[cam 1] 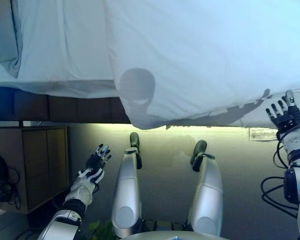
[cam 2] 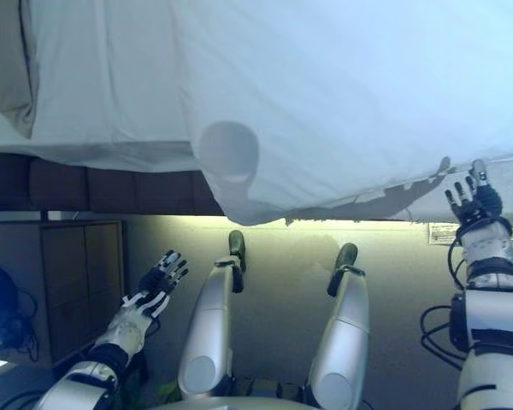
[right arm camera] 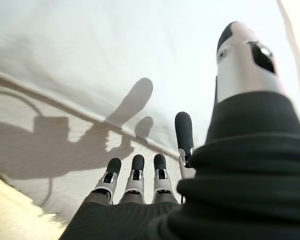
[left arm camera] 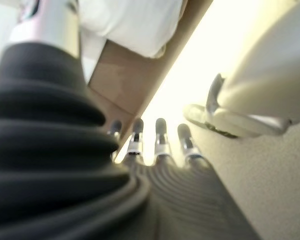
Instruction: Make the bed neatly
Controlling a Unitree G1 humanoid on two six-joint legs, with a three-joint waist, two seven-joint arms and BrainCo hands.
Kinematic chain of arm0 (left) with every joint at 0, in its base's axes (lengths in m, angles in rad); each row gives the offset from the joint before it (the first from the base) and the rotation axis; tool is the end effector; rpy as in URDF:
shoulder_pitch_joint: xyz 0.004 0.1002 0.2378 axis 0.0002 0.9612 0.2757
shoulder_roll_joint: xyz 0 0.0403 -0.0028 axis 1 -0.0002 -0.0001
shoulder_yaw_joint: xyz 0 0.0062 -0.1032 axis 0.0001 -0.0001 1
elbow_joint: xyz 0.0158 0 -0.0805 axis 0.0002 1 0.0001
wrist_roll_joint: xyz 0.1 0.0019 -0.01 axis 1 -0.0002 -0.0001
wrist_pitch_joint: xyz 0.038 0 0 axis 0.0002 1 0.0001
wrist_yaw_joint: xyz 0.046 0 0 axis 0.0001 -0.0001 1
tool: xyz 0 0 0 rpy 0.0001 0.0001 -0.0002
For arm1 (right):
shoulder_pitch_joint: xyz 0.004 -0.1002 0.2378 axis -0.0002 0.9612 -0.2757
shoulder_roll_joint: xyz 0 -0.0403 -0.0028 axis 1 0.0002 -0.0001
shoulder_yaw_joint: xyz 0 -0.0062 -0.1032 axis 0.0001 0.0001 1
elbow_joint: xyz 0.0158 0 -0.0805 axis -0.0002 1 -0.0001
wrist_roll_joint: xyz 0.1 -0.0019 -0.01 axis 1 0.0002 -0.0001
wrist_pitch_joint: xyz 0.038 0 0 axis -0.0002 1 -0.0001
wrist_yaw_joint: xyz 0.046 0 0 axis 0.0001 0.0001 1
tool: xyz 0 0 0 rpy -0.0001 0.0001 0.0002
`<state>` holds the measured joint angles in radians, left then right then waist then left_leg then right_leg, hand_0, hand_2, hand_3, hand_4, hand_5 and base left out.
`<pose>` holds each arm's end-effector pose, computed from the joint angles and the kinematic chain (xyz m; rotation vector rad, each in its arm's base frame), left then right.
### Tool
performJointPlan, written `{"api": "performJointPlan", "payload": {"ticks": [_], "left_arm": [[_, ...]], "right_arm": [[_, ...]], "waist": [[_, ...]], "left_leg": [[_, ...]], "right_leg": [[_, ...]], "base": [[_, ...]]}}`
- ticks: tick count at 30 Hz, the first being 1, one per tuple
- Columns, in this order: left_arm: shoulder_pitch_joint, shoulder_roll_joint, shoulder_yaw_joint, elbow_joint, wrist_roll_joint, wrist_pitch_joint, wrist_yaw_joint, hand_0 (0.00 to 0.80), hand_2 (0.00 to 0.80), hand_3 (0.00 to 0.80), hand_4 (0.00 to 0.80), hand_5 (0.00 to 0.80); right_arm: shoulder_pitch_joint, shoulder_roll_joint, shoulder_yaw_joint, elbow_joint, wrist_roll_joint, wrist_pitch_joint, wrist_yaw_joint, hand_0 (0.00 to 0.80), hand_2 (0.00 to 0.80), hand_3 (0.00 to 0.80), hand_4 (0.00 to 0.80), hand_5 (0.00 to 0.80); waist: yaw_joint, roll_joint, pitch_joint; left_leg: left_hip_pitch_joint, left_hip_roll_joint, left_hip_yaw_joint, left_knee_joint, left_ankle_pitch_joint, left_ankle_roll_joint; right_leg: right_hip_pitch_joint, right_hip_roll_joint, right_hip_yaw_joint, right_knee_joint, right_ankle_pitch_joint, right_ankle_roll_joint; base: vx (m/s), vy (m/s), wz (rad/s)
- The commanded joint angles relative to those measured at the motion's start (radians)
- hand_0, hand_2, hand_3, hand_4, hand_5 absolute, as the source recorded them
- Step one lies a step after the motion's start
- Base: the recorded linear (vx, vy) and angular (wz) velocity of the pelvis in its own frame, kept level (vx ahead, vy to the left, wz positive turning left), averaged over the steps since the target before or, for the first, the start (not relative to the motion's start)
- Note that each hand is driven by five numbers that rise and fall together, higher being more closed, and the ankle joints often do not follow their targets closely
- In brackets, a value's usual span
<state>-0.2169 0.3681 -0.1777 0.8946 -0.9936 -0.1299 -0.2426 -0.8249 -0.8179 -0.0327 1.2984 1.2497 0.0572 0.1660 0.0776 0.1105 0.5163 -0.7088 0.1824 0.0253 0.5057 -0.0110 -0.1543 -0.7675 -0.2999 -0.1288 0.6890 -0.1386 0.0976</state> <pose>0.1999 0.2415 -0.0437 -0.5414 0.4284 0.1215 0.2779 -0.3713 0.1300 0.7112 -0.0191 -0.5009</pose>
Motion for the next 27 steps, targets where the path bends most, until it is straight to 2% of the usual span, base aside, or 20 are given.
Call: {"api": "performJointPlan", "payload": {"ticks": [1, 6, 7, 8, 12, 20, 26, 27], "left_arm": [[0.077, 0.042, -0.03, -0.016, -0.048, -0.055, -0.017, 0.0, 0.0, 0.0, 0.0, 0.0], [0.121, 0.036, -0.028, -0.036, -0.051, -0.064, -0.032, 0.0, 0.0, 0.0, 0.0, 0.0], [0.121, 0.036, -0.028, -0.037, -0.051, -0.065, -0.032, 0.0, 0.0, 0.0, 0.0, 0.0], [0.139, 0.037, -0.03, -0.049, -0.058, -0.071, -0.039, 0.0, 0.0, 0.0, 0.0, 0.0], [0.175, 0.041, -0.025, -0.081, -0.064, -0.07, -0.046, 0.0, 0.0, 0.0, 0.0, 0.0], [0.214, 0.051, -0.014, -0.123, -0.072, -0.067, -0.042, 0.0, 0.0, 0.0, 0.0, 0.0], [0.239, 0.046, -0.02, -0.146, -0.071, -0.064, -0.055, 0.0, 0.0, 0.0, 0.0, 0.0], [0.244, 0.046, -0.019, -0.149, -0.072, -0.065, -0.059, 0.0, 0.0, 0.0, 0.0, 0.0]], "right_arm": [[-0.02, -0.068, -0.025, -0.037, 0.033, -0.013, 0.019, 0.0, 0.0, 0.0, 0.0, 0.0], [-0.067, -0.113, -0.012, -0.049, 0.017, -0.003, 0.032, 0.0, 0.0, 0.0, 0.0, 0.0], [-0.067, -0.113, -0.012, -0.049, 0.017, -0.003, 0.032, 0.0, 0.0, 0.0, 0.0, 0.0], [-0.086, -0.132, -0.009, -0.059, 0.013, 0.001, 0.037, 0.0, 0.0, 0.0, 0.0, 0.0], [-0.139, -0.178, 0.009, -0.067, -0.002, 0.013, 0.063, 0.0, 0.0, 0.0, 0.0, 0.0], [-0.215, -0.215, 0.041, -0.089, 0.005, 0.021, 0.081, 0.0, 0.0, 0.0, 0.0, 0.0], [-0.256, -0.223, 0.066, -0.119, -0.003, -0.022, 0.128, 0.0, 0.0, 0.0, 0.0, 0.0], [-0.253, -0.221, 0.068, -0.129, -0.014, -0.035, 0.13, 0.562, 0.562, 0.562, 0.562, 0.562]], "waist": [[0.015, 0.006, 0.003], [0.017, 0.018, 0.003], [0.016, 0.018, 0.004], [0.019, 0.024, 0.003], [0.022, 0.037, 0.003], [0.029, 0.052, 0.003], [0.03, 0.064, 0.003], [0.029, 0.064, 0.003]], "left_leg": [[-0.022, -0.008, -0.035, 0.089, -0.088, 0.059], [-0.028, -0.008, -0.034, 0.088, -0.08, 0.06], [-0.042, -0.009, -0.031, 0.082, -0.053, 0.065], [-0.026, -0.007, -0.032, 0.082, -0.073, 0.059], [-0.021, -0.01, -0.028, 0.068, -0.06, 0.056], [-0.019, -0.011, -0.021, 0.053, -0.042, 0.056], [-0.019, -0.015, -0.018, 0.045, -0.032, 0.05], [-0.016, -0.015, -0.017, 0.043, -0.031, 0.05]], "right_leg": [[-0.005, -0.01, 0.005, -0.005, 0.044, 0.007], [-0.021, -0.005, 0.009, 0.021, 0.029, -0.001], [-0.033, -0.006, 0.004, 0.011, 0.054, -0.012], [-0.023, -0.004, 0.009, 0.028, 0.025, -0.005], [-0.029, -0.005, 0.011, 0.04, 0.015, -0.012], [-0.043, -0.005, 0.014, 0.057, 0.009, -0.021], [-0.053, -0.005, 0.019, 0.061, 0.009, -0.025], [-0.051, -0.005, 0.019, 0.059, 0.009, -0.026]], "base": [[0.143, -0.035, -0.01], [0.047, -0.005, -0.02], [0.066, 0.017, 0.01], [0.069, 0.018, 0.0], [0.073, 0.019, 0.0], [0.008, 0.018, -0.03], [-0.015, 0.024, 0.01], [-0.025, 0.04, 0.0]]}}
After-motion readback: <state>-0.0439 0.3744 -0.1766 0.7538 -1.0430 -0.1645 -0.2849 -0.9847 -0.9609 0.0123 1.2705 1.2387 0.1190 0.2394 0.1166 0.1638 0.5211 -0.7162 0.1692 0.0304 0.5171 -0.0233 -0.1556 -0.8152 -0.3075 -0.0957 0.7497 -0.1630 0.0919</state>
